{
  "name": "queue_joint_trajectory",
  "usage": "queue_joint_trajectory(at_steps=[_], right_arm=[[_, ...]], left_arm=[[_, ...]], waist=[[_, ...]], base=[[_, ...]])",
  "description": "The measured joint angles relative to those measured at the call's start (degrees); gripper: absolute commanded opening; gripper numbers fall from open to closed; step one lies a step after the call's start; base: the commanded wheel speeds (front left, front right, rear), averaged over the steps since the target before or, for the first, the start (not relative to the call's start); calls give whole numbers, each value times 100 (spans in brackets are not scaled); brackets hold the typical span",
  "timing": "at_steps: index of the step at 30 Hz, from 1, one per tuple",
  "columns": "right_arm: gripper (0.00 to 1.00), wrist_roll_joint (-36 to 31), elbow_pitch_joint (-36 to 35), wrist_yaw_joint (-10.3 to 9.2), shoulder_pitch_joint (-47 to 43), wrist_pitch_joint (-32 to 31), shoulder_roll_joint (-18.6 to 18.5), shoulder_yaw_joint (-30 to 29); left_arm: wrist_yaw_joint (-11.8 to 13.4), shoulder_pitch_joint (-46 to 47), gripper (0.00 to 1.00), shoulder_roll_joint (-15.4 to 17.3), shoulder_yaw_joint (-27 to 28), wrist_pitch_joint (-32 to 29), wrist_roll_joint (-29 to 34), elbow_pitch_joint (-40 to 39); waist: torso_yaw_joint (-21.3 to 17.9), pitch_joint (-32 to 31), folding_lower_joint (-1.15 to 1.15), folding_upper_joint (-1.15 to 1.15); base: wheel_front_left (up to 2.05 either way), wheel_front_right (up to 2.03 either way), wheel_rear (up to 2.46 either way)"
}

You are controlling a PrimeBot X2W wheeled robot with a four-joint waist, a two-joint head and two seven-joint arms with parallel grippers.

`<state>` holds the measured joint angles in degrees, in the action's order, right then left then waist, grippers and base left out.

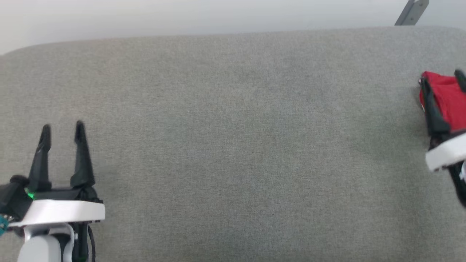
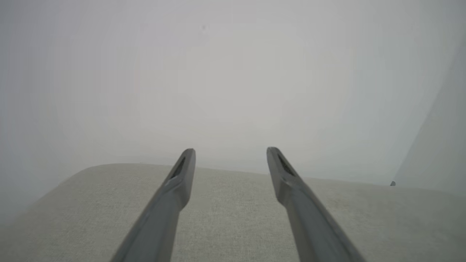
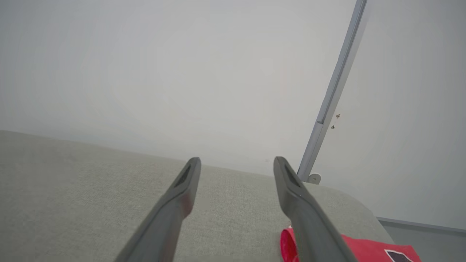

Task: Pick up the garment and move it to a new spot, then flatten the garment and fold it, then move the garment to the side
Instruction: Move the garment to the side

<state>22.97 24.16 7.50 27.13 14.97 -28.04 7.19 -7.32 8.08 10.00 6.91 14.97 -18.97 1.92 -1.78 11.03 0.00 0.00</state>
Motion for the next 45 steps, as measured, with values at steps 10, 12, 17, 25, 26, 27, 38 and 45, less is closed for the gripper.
queue_joint_trajectory(at_steps=[10,12,17,25,26,27,38,45], right_arm=[[100,-399,-815,0,-1239,0,514,-577],[100,-412,-899,0,-1438,-1,604,-651],[100,-419,-1049,0,-1861,0,779,-836],[100,-425,-1202,0,-2399,0,985,-982],[100,-423,-1222,0,-2465,0,1016,-1000],[100,-408,-1245,0,-2540,0,1060,-1024],[100,-447,-1371,0,-2977,0,1302,-1094],[100,-480,-1429,0,-3047,0,1373,-1111]], left_arm=[[0,-645,100,-103,274,0,-25,-92],[0,-787,100,-102,311,0,-22,-110],[0,-1137,100,-98,260,0,89,-85],[0,-1510,100,-182,268,0,88,-52],[0,-1564,100,-187,267,0,88,-47],[0,-1605,100,-198,263,0,88,-42],[0,-1900,100,-208,80,-1,35,143],[0,-1924,100,-153,-101,0,37,268]], waist=[[97,-349,0,0],[109,-426,0,0],[125,-618,0,0],[141,-863,0,0],[147,-894,0,0],[154,-924,0,0],[232,-1059,0,0],[289,-1089,0,0]], base=[[0,0,0],[0,0,0],[0,0,0],[0,0,0],[0,0,0],[0,0,0],[0,0,0],[0,0,0]])
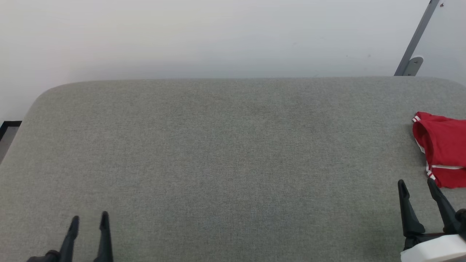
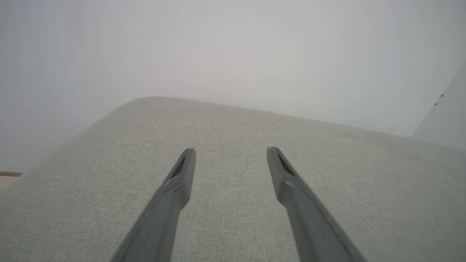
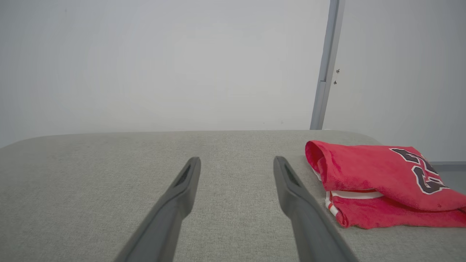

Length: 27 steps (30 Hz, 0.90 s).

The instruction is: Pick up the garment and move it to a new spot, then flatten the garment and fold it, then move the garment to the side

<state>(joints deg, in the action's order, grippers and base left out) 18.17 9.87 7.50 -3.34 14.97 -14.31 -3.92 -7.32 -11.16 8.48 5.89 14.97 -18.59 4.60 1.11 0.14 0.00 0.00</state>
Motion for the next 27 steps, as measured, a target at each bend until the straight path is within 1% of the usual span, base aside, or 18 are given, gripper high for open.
queue_joint_trajectory(at_steps=[2,9,22,27], right_arm=[[100,-1,-4,0,-32,0,0,16],[100,-4,-2,0,-72,0,-1,33],[100,8,11,0,-82,0,23,36],[100,8,18,0,-84,0,36,29]], left_arm=[[0,-1,100,46,-130,0,1,52],[0,17,100,59,-212,-1,-1,83],[0,26,100,22,-241,-1,-18,37],[0,36,100,-84,-94,0,-8,-52]], waist=[[18,-6,0,0],[57,-13,0,0],[70,-13,0,0],[82,-1,0,0]], base=[[0,0,0],[0,0,0],[0,0,0],[0,0,0]])
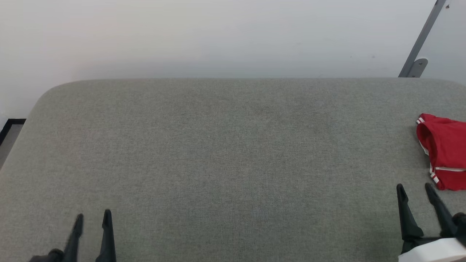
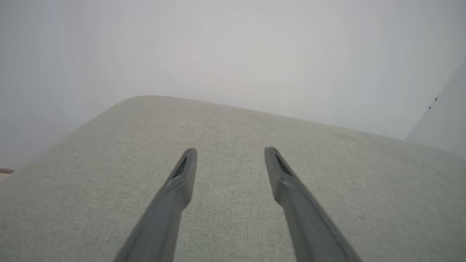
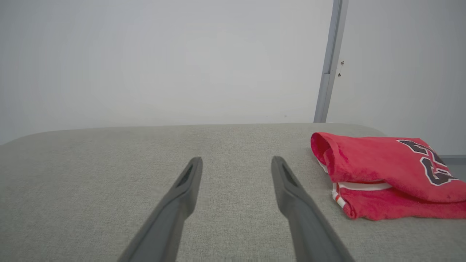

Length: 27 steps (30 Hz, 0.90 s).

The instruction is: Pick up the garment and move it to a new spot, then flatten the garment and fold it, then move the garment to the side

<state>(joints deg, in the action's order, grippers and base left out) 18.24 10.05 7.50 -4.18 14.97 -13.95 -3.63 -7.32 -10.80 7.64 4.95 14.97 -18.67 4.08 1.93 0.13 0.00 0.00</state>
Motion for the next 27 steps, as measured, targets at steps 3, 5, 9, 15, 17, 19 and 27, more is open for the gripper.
queue_joint_trajectory(at_steps=[3,5,9,15,17,19,27], right_arm=[[0,1,140,0,-13,-9,79,10],[0,30,216,0,-32,-30,141,21],[0,404,269,0,-26,-141,187,5],[0,982,276,0,12,-307,272,-13],[0,1173,280,0,18,-361,294,-19],[0,1352,286,0,40,-416,315,-25],[0,2036,294,0,142,-599,408,-45]], left_arm=[[1,-29,0,-66,-27,-19,0,148],[1,-31,0,-102,-41,-37,-9,245],[1,-18,0,-138,-45,-143,-383,293],[1,79,0,-165,-44,-301,-1002,354],[1,137,0,-168,-43,-347,-1169,370],[1,172,0,-175,-42,-403,-1369,391],[1,346,0,-194,-31,-594,-2058,460]], waist=[[1,1,0,0],[-1,1,0,0],[-7,1,0,0],[-16,2,0,0],[-19,1,0,0],[-22,2,0,0],[-35,2,0,0]], base=[[0,0,0],[0,0,0],[0,0,0],[0,0,0],[0,0,0],[0,0,0],[0,0,0]])
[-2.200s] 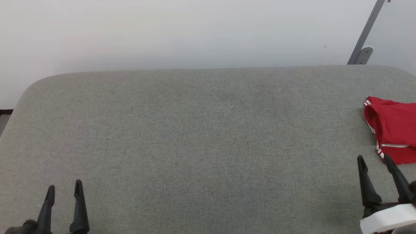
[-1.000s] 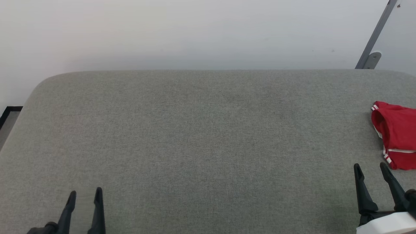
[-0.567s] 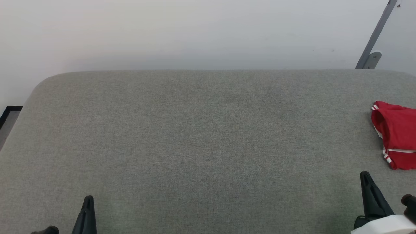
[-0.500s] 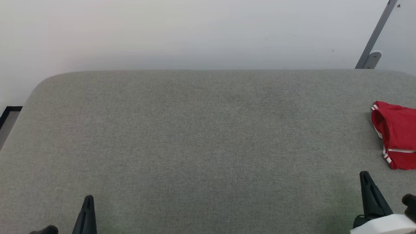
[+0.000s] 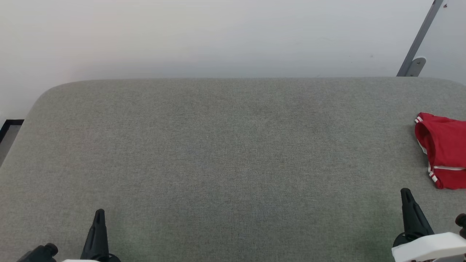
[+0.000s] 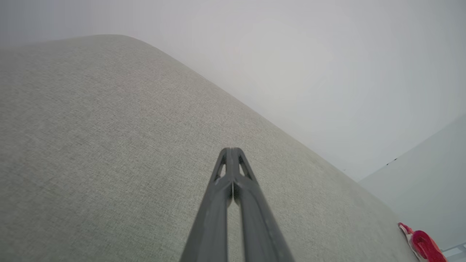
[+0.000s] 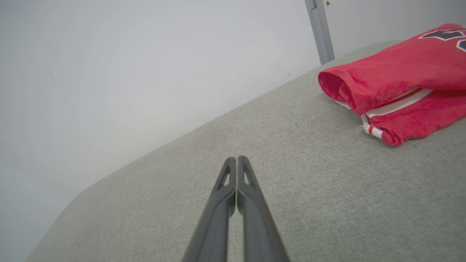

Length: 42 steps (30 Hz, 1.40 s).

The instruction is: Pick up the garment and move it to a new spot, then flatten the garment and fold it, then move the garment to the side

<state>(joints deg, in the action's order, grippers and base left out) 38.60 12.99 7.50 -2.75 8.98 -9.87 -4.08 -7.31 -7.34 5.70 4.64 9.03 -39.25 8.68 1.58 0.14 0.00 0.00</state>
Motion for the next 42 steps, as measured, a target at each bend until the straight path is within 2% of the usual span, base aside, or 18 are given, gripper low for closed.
queue_joint_trajectory(at_steps=[18,42], right_arm=[[0,1340,22,-1,224,-396,169,-63],[0,2780,43,-1,455,-806,360,-138]], left_arm=[[0,310,0,-44,22,-361,-1343,141],[0,676,0,-131,68,-775,-2780,281]], waist=[[-27,1,0,0],[-64,1,0,0]], base=[[0,0,0],[0,0,0]])
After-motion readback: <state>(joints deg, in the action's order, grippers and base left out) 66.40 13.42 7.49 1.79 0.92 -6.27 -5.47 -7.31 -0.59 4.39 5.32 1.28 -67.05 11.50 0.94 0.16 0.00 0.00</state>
